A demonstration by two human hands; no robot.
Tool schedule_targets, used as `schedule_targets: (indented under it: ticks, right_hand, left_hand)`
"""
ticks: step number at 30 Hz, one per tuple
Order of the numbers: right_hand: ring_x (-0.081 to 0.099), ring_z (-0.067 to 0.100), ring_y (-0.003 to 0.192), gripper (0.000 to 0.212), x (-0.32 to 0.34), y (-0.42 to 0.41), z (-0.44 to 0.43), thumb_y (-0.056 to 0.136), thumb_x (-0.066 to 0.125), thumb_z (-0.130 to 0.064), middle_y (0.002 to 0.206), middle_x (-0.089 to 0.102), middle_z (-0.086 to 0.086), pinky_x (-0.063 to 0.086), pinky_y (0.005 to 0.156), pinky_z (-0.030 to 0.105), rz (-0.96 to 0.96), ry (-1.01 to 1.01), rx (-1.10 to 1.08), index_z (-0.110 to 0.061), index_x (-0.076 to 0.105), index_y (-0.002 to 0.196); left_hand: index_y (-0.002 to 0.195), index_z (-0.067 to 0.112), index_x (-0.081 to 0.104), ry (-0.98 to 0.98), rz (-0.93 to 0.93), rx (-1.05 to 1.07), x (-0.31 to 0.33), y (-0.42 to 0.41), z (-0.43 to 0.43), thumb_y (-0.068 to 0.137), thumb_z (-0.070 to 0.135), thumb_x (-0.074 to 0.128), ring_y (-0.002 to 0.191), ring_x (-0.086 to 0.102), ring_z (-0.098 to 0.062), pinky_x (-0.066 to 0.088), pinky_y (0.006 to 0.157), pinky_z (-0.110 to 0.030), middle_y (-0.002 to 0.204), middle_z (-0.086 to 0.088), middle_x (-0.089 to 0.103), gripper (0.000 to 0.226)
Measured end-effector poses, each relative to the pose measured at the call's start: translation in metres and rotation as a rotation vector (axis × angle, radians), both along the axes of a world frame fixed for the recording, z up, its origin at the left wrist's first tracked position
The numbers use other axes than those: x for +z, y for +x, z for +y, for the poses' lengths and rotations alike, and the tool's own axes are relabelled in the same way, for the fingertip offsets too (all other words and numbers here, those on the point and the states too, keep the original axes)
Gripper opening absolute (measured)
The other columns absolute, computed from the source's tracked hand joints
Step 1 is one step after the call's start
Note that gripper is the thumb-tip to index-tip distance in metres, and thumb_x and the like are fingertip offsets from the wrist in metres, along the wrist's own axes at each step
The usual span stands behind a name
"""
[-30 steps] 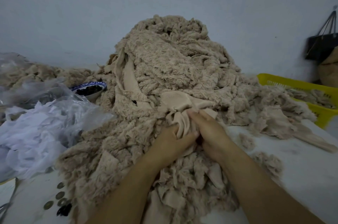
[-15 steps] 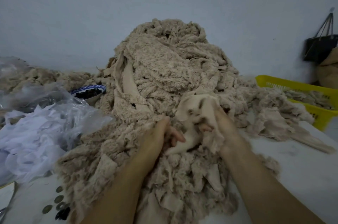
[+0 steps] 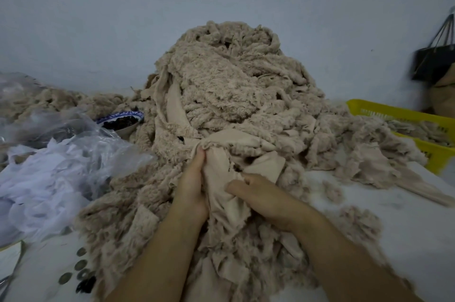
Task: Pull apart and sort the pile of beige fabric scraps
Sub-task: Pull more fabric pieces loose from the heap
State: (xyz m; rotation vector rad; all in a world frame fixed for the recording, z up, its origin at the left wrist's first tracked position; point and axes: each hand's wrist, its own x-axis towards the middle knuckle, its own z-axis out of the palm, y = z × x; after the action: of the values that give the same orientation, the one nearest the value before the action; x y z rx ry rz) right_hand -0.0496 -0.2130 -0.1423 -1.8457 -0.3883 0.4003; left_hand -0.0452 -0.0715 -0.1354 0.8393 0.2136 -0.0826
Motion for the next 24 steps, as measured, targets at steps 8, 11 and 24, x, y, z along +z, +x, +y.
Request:
schedule_targets:
  ticks: [8, 11, 24]
  right_hand:
    - [0.067, 0.016, 0.11, 0.054, -0.003, 0.007, -0.003, 0.079, 0.066, -0.062, 0.115, 0.073, 0.0, 0.049, 0.1, 0.035, 0.063, 0.39, -0.059, -0.017, 0.074, 0.109]
    - [0.069, 0.012, 0.106, 0.07, -0.005, 0.011, 0.001, 0.065, 0.066, -0.082, 0.11, 0.073, -0.002, 0.053, 0.097, 0.039, 0.037, 0.355, -0.164, -0.023, 0.072, 0.103]
    - [0.052, 0.01, 0.042, 0.022, 0.002, 0.026, -0.013, 0.102, 0.043, -0.011, 0.06, 0.058, 0.004, 0.039, 0.036, 0.021, 0.409, 0.941, -0.64, -0.01, 0.06, 0.087]
  left_hand:
    - [0.125, 0.003, 0.066, -0.032, -0.008, -0.062, 0.004, -0.003, 0.001, 0.085, 0.049, 0.062, 0.104, 0.071, -0.034, 0.06, 0.073, -0.041, 0.121, -0.024, 0.068, 0.061]
    - [0.101, 0.008, 0.078, 0.19, -0.103, -0.017, 0.003, -0.005, -0.005, 0.093, 0.046, 0.058, 0.086, 0.076, -0.028, 0.06, 0.063, -0.033, 0.102, -0.019, 0.075, 0.044]
    - [0.073, 0.023, 0.081, 0.59, -0.266, -0.137, 0.008, -0.021, -0.02, 0.074, 0.06, 0.063, 0.065, 0.072, -0.015, 0.056, 0.06, -0.024, 0.07, -0.004, 0.075, 0.042]
